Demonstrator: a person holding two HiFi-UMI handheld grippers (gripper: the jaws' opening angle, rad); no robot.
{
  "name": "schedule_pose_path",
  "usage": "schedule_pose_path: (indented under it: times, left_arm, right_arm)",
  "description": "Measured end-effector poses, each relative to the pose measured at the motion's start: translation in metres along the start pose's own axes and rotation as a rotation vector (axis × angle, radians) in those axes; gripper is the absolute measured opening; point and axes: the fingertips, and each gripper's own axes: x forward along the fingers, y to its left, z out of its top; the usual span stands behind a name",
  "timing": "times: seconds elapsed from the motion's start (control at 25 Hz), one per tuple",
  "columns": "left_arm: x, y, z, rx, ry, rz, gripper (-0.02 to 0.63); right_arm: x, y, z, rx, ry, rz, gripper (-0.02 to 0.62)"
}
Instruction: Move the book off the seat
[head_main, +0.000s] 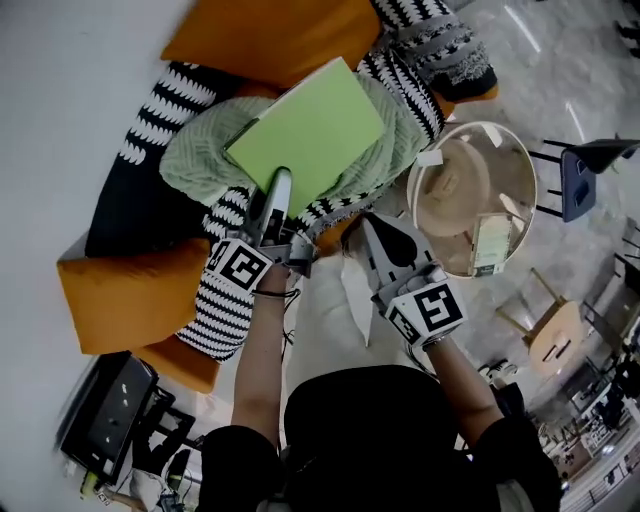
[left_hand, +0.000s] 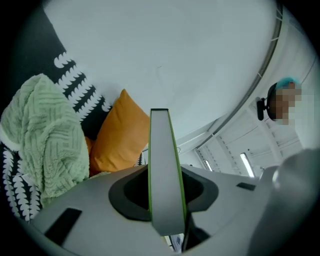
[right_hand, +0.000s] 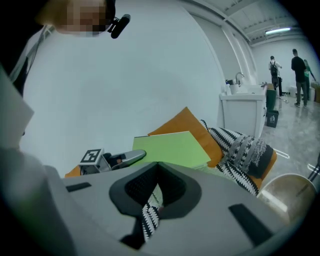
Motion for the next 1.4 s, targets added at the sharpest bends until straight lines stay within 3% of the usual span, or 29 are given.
schedule_pose_path:
  times: [0.4, 0.56, 0.76, 0.88, 1.08, 1.4]
  left_arm:
    - [-0.021, -0.104, 0.071, 0.038, -0.087, -0.112, 0.133]
    - [-0.036, -0.137, 0.091, 0.105, -0.116, -0.116, 0.134]
    - [-0.06, -0.182, 0.121, 0.15, -0.171, -0.169, 0.135]
    - [-0.071, -0.209, 0.132, 0.181, -0.202, -0.182, 0.134]
    - [-0.082, -0.261, 0.139, 0.321, -0.221, -0.204, 0.133]
    - [-0.075, -0.324, 0.13, 0.495, -0.176, -0.259, 0.133]
  right_arm:
    - [-0.024, 0.032, 0.078, -0.056, -0.102, 0.037, 0.013]
    - [-0.036, 0.037, 0.097, -0.075, -0.129, 0.044, 0.013]
    - [-0.048, 0.055, 0.132, -0.027, -0.205, 0.042, 0.012]
    - [-0.056, 0.075, 0.154, -0.083, -0.236, 0.077, 0.013]
    - [-0.082, 0.082, 0.191, -0.102, -0.321, 0.056, 0.012]
    - [-0.123, 0.067, 0.228, -0.106, -0.413, -0.005, 0.014]
